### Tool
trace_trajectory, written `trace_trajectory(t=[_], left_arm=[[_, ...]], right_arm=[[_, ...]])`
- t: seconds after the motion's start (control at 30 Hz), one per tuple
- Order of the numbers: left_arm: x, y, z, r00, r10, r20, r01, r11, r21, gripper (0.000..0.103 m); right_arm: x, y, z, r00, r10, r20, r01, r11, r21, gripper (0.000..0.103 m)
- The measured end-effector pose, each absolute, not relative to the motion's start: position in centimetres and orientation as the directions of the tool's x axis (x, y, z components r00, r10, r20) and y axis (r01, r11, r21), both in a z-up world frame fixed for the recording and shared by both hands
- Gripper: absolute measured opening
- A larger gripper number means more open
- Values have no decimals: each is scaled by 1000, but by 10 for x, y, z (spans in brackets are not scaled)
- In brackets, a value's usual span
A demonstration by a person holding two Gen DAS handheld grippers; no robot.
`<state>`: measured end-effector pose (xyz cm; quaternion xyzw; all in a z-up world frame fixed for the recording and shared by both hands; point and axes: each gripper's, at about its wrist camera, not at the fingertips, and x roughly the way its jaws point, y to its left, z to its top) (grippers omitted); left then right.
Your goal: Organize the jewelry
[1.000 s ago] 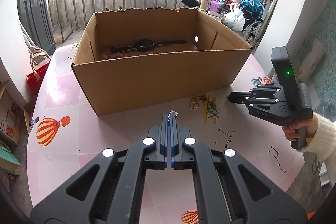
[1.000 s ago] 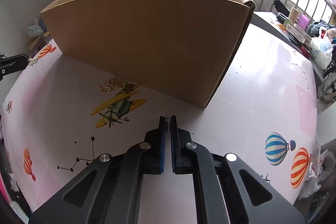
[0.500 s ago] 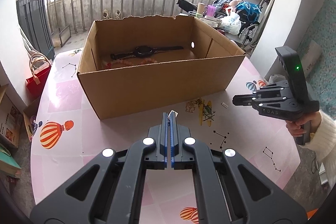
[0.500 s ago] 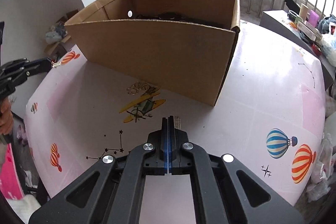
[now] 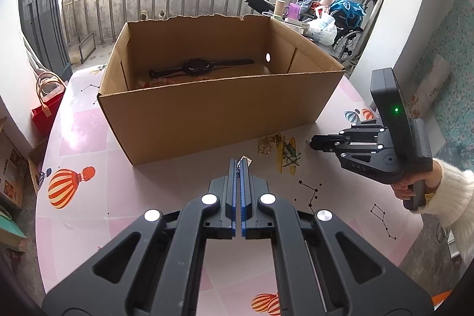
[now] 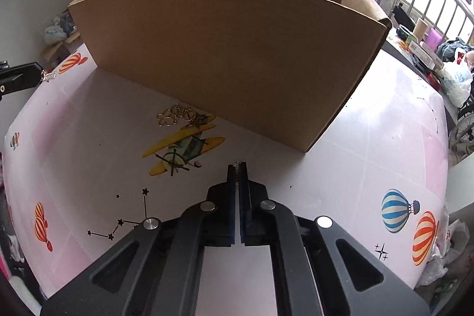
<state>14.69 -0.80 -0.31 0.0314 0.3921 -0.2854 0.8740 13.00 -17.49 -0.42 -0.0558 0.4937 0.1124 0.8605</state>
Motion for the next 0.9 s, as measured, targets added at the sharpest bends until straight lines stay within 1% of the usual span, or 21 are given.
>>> trace_trajectory(t=[0.07,0.17,0.3,0.4,0.43,0.5,0.53,0.57,0.67,0.7,0.73,0.77,0.8,0.9], left_arm=[[148,-7,-4,526,-477,-704,519,836,-178,1],[149,-6,-4,526,-475,-706,517,837,-178,1],[149,-6,-2,526,-473,-706,519,837,-173,1],[148,-6,-1,529,-477,-702,521,836,-175,1],[147,-6,0,529,-478,-701,521,835,-176,1],[145,-7,0,529,-481,-700,524,833,-176,1],[145,-6,-1,529,-481,-699,525,833,-176,1],[145,-6,-2,528,-482,-699,526,832,-177,1],[146,-7,-3,519,-493,-698,532,826,-187,1],[148,-5,-4,507,-509,-695,536,818,-208,1],[150,-4,-4,503,-514,-695,532,817,-220,1],[151,-3,-4,505,-512,-695,526,821,-222,1],[151,-3,-4,507,-509,-695,525,822,-219,1],[153,-2,-5,514,-500,-697,520,828,-210,1]], right_arm=[[132,-178,0,483,150,-863,-239,970,35,0],[133,-173,3,495,157,-855,-238,970,40,0],[129,-180,20,503,202,-841,-269,961,69,0],[130,-181,31,508,231,-830,-332,941,59,0],[130,-183,30,523,208,-826,-332,943,28,0],[134,-185,25,525,178,-832,-329,944,-6,15],[137,-186,23,523,177,-834,-325,946,-3,29],[128,-183,9,518,179,-837,-325,946,1,34],[129,-188,-9,490,178,-853,-328,945,9,32],[130,-188,-10,506,185,-842,-315,949,19,31],[132,-185,-11,509,188,-840,-299,954,32,24],[134,-185,-10,502,191,-843,-287,957,46,12],[136,-185,-8,491,195,-849,-277,959,60,5],[139,-178,-7,493,160,-855,-272,962,22,5]])
